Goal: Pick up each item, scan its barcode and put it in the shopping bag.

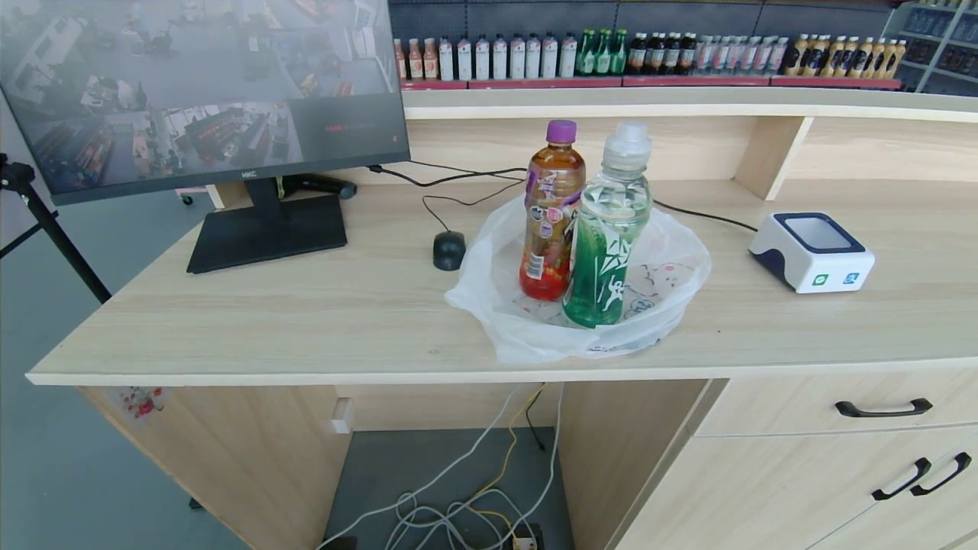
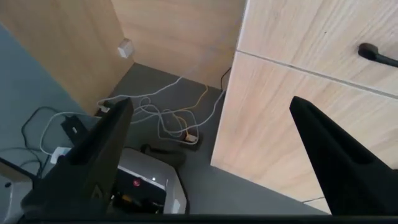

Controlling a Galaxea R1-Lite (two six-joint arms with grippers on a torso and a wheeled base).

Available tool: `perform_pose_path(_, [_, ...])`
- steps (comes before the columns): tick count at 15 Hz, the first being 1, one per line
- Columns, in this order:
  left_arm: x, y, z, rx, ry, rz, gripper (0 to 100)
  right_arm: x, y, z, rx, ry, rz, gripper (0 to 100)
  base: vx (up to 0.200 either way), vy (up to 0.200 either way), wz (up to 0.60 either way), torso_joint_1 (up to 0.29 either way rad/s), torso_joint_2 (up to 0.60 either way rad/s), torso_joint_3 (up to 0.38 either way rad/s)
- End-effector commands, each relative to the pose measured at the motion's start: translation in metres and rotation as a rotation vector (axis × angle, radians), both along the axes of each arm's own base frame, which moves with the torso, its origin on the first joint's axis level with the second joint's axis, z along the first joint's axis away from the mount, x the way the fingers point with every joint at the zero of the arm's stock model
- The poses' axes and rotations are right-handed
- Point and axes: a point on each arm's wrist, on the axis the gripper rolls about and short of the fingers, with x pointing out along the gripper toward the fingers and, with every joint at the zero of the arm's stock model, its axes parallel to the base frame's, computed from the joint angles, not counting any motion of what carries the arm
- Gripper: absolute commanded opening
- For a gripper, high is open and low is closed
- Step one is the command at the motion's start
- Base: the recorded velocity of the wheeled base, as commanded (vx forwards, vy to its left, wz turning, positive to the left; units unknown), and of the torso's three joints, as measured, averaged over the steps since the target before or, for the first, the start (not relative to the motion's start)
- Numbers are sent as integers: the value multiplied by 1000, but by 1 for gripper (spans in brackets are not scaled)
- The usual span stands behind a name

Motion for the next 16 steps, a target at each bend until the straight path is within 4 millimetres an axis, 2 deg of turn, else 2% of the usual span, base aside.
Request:
perform_pose_path(1, [0,0,0,1,0,0,100,-3,0,1,46,-12,-136,100,0,0,0,0,0,0])
perform_pose_path(3, [0,0,0,1,0,0,100,-1,2,-5,62,8,-269,100,0,0,0,0,0,0])
perform_pose_path(5, [0,0,0,1,0,0,100,-9,1,-6,85,-83,-274,100,0,0,0,0,0,0])
perform_pose_path(9, [0,0,0,0,0,0,100,-5,2,-5,78,-36,-287,100,0,0,0,0,0,0])
perform_pose_path(12, [0,0,0,1,0,0,100,-9,2,-6,80,-94,-326,100,0,0,0,0,0,0])
perform_pose_path(16, [0,0,0,1,0,0,100,-7,2,-6,79,-70,-317,100,0,0,0,0,0,0])
